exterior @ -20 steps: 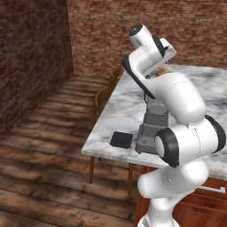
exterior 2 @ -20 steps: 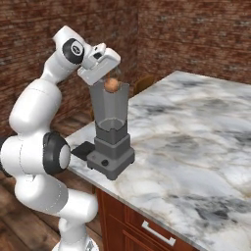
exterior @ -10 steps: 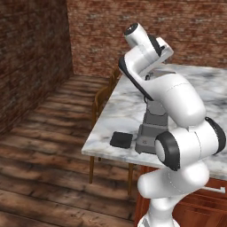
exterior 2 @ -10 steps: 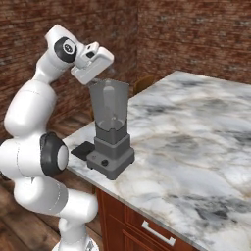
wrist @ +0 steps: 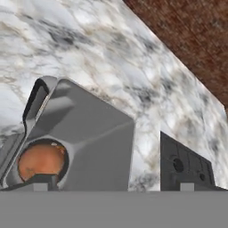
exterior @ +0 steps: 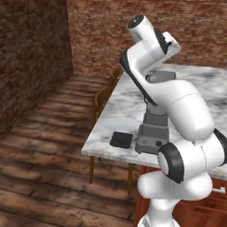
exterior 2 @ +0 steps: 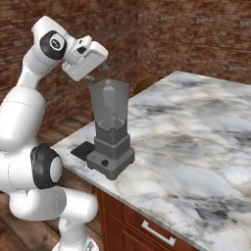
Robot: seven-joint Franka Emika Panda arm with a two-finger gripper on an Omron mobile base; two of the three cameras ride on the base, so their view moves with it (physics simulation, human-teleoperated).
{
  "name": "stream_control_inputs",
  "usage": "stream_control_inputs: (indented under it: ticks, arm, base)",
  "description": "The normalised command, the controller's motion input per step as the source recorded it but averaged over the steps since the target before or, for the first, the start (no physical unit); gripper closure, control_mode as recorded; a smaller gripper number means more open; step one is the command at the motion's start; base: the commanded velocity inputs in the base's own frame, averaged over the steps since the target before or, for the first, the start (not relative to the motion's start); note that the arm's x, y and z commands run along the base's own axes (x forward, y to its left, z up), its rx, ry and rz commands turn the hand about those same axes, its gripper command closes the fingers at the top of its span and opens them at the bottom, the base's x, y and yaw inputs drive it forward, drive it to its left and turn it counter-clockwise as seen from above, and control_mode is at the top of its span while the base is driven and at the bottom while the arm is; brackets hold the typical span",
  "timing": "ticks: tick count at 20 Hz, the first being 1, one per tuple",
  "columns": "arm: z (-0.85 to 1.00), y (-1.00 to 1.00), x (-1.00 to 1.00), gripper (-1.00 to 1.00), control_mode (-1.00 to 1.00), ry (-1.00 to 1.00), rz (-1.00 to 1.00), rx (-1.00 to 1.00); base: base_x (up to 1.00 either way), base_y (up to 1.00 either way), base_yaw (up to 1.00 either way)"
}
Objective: Grab the lemon and onion from the fridge, place them in the blender, close the lid, and turn on the blender to create a marinade.
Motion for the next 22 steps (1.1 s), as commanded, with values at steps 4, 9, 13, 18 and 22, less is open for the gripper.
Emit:
stream_control_inputs:
  ticks: [4,9,13,18,22]
  arm:
    - [-0.08,0.0,-1.0,-1.0,-1.0,-0.21,0.0,0.15]
    - [-0.32,0.07,-0.98,-1.0,-1.0,-0.19,0.0,0.26]
    - [-0.32,0.18,-0.94,-1.0,-1.0,-0.1,0.0,0.3]
    - [-0.32,0.07,-0.94,-1.0,-1.0,-0.03,0.04,0.25]
    - [-0.12,0.04,-0.56,-1.0,-1.0,0.02,0.06,0.03]
  base:
    - [0.0,0.0,0.0]
    - [0.0,0.0,0.0]
    - [0.0,0.0,0.0]
    - [0.0,0.0,0.0]
    - [0.0,0.0,0.0]
